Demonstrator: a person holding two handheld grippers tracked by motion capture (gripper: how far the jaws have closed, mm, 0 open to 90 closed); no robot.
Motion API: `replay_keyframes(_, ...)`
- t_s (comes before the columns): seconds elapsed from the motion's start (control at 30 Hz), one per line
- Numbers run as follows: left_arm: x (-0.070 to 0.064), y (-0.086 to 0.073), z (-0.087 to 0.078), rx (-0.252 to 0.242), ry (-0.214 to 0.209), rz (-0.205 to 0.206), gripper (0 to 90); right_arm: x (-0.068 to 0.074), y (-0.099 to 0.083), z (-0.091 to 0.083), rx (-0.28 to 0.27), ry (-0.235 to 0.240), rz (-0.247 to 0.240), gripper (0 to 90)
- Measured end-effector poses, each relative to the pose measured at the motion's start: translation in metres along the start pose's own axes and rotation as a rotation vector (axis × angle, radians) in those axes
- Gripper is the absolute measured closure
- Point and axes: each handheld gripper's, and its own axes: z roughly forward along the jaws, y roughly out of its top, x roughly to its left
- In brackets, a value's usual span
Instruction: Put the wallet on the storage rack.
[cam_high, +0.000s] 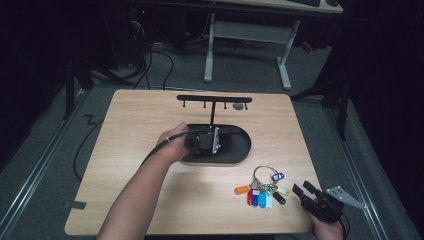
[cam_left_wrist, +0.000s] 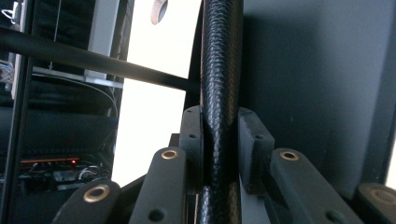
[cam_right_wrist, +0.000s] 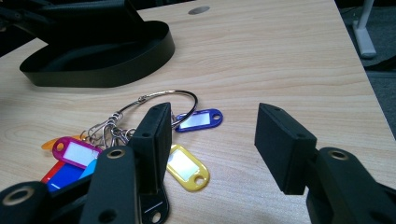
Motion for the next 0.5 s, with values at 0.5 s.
replay_keyframes(0.5, -0.002, -0.010, 0.015, 0.078, -0.005, 0.010, 72.7, 0.001, -0.001, 0.001, 0.007, 0.000, 0.000, 46.9)
